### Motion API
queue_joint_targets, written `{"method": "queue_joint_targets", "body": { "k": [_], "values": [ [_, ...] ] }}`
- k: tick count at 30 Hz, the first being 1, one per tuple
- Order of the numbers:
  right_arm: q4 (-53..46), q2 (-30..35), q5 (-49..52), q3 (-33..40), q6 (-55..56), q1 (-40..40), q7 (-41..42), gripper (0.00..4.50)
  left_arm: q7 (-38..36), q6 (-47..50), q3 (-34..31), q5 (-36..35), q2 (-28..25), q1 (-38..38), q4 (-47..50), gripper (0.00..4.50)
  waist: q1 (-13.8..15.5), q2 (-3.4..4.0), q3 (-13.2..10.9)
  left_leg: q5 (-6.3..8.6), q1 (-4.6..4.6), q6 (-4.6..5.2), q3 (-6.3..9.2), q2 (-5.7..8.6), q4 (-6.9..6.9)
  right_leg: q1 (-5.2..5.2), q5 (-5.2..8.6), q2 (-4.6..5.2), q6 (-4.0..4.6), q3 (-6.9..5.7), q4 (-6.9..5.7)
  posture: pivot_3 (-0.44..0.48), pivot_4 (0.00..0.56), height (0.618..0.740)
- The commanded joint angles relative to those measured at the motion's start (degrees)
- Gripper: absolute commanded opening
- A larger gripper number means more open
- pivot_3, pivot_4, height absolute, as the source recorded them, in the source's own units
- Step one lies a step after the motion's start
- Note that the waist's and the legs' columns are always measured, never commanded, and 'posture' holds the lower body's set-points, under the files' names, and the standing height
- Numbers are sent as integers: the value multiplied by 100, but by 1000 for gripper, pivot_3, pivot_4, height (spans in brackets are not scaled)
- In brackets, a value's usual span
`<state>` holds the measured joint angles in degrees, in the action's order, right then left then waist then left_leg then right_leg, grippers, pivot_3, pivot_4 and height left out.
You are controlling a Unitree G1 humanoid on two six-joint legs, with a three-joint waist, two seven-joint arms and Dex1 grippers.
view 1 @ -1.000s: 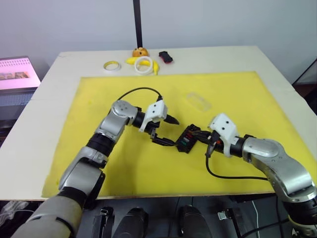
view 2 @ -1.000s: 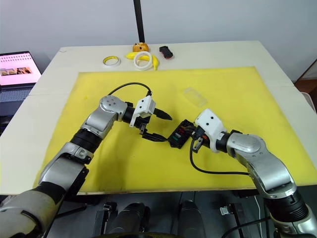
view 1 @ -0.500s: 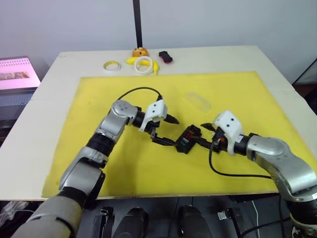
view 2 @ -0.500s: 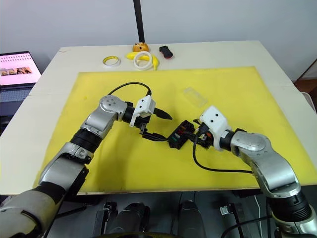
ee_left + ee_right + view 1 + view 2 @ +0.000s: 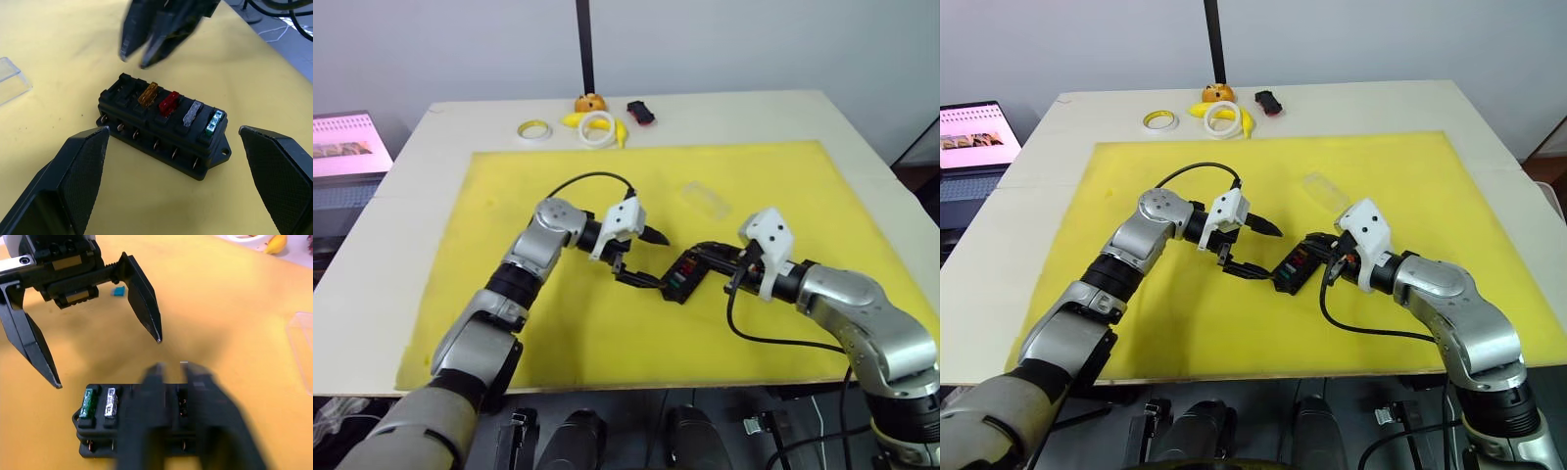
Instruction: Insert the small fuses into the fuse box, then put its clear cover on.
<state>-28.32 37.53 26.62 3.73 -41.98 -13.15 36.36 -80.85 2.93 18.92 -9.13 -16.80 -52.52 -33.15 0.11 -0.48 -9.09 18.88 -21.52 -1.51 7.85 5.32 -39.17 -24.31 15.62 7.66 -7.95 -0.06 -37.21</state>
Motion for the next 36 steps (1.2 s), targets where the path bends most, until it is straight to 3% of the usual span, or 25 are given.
{"method": "queue_joint_targets", "body": {
  "k": [1,17,36],
  "values": [
    [20,-65,-34,1,186,22,-6,32,9,-95,-143,-2,11,-156,77,4500,-6,0,0,0,0,0,0,0,0,0,0,0,0,0,0,0,150,740],
    [107,59,-489,-463,148,258,-71,32,51,-115,-143,14,30,-155,80,4500,-78,1,1,0,1,0,4,0,1,0,0,-1,0,-2,-1,0,150,740],
    [-47,12,-450,-333,93,118,-116,32,90,-131,-155,-11,15,-106,86,4500,-81,1,1,0,1,0,4,0,1,0,0,-1,0,-1,-1,0,150,740]
  ]
}}
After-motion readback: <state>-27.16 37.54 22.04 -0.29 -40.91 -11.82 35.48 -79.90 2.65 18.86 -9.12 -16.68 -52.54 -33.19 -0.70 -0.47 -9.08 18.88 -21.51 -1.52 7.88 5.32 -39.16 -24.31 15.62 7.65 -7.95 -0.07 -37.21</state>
